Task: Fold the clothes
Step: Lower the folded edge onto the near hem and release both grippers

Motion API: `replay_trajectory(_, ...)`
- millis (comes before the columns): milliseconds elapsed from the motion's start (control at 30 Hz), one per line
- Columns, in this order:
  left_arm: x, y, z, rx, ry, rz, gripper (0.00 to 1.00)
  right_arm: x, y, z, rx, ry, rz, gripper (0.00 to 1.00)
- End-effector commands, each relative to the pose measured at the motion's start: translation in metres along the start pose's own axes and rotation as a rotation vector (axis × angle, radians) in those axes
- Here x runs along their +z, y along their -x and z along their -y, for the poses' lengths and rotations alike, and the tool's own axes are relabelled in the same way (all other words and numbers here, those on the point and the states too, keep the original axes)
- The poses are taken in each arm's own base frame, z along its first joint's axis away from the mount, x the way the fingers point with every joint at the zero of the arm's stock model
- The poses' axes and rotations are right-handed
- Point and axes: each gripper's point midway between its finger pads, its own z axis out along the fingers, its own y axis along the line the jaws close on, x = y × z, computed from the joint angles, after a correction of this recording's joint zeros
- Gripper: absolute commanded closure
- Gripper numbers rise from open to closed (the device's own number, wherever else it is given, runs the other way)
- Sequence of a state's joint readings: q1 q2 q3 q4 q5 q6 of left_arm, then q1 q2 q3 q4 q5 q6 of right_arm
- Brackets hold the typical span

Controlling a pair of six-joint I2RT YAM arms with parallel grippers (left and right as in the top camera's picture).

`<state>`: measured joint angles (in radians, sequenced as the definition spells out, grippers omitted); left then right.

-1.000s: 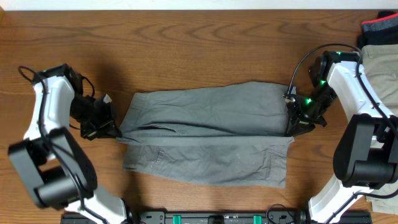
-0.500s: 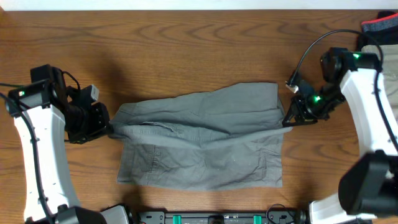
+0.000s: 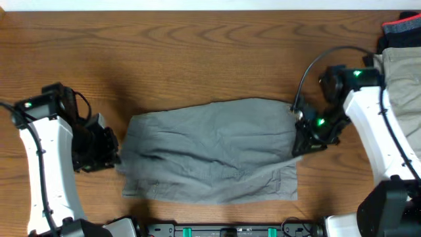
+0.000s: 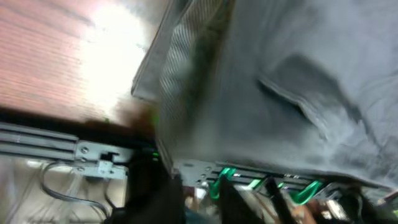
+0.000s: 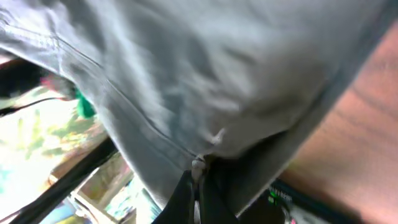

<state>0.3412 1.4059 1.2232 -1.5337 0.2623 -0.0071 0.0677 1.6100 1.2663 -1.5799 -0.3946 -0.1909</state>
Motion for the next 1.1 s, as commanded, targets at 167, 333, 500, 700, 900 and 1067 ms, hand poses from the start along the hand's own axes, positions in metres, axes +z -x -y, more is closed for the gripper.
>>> replay_trajectory(167,0.014,-0.004,-0.012,-0.092,0.013,-0.059,0.52,0.03,-0.015,0.032,0.292,-0.107,-0.055,0.67)
replay_trajectory(333,0.013,-0.002,-0.016,-0.119,0.005,-0.051,0.52,0.028,-0.012,0.04,0.338,-0.126,-0.036,0.62)
replay_trajectory(500,0.013,0.013,-0.014,-0.111,-0.012,0.008,0.49,0.023,0.022,0.052,0.402,-0.085,0.12,0.52)
replay_trajectory(700,0.007,0.061,0.001,-0.063,-0.103,0.198,0.42,0.008,0.081,0.069,0.352,-0.051,0.368,0.36)
replay_trajectory(900,0.003,0.095,0.015,-0.026,-0.182,0.304,0.39,0.018,0.108,0.083,0.327,-0.062,0.43,0.32)
replay_trajectory(1067,0.017,0.108,0.018,-0.024,-0.205,0.267,0.38,0.047,0.121,0.094,0.323,-0.048,0.383,0.4)
